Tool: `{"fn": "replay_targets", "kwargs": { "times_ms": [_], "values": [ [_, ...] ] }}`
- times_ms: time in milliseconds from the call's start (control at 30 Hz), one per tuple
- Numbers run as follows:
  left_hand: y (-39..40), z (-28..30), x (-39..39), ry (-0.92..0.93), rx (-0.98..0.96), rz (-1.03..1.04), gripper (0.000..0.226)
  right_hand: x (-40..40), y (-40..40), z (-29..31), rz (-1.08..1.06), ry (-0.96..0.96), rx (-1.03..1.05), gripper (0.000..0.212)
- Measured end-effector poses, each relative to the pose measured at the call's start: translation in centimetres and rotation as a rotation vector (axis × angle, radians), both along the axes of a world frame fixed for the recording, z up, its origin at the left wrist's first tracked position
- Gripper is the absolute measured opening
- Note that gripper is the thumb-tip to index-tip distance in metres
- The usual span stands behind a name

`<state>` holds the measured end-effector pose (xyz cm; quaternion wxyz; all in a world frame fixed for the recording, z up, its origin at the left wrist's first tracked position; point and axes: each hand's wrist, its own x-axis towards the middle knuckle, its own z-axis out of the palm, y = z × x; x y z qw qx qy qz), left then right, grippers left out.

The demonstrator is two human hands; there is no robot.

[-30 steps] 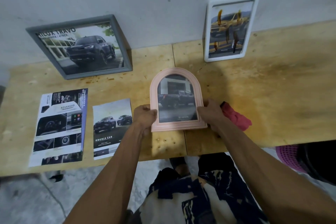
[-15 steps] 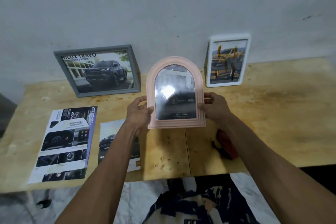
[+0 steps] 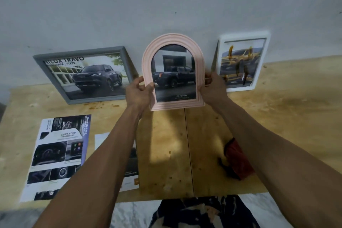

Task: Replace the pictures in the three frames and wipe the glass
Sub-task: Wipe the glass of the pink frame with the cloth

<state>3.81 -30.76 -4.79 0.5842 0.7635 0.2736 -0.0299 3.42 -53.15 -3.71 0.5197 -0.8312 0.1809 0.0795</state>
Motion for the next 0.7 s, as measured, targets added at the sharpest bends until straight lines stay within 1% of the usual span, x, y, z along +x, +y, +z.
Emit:
{"fn": "replay_targets", "kwargs": {
  "times_ms": [100,267,467,700],
  "values": [
    [-0.5,-0.6,1.8,-0.024,0.037,0.028,0.043,2.0,0.2,-0.7,-0.012,0.005,-0.041,0.037],
    [-0.9,-2.0,4.1,-0.027,0.04,0.041,0.032,4.4,0.3,-2.1,0.016,0.005,-0.137,0.03],
    [-1.0,-3.2,4.6,-0.049,-0.015,0.038,0.026,5.4,0.4,-3.4,0.025,0.015,-0.172,0.031],
    [-1.2,-3.6,4.4,-0.054,-0.012,0.053,0.026,5.3,0.4,-4.2,0.017,0.025,-0.138,0.035]
  ]
}}
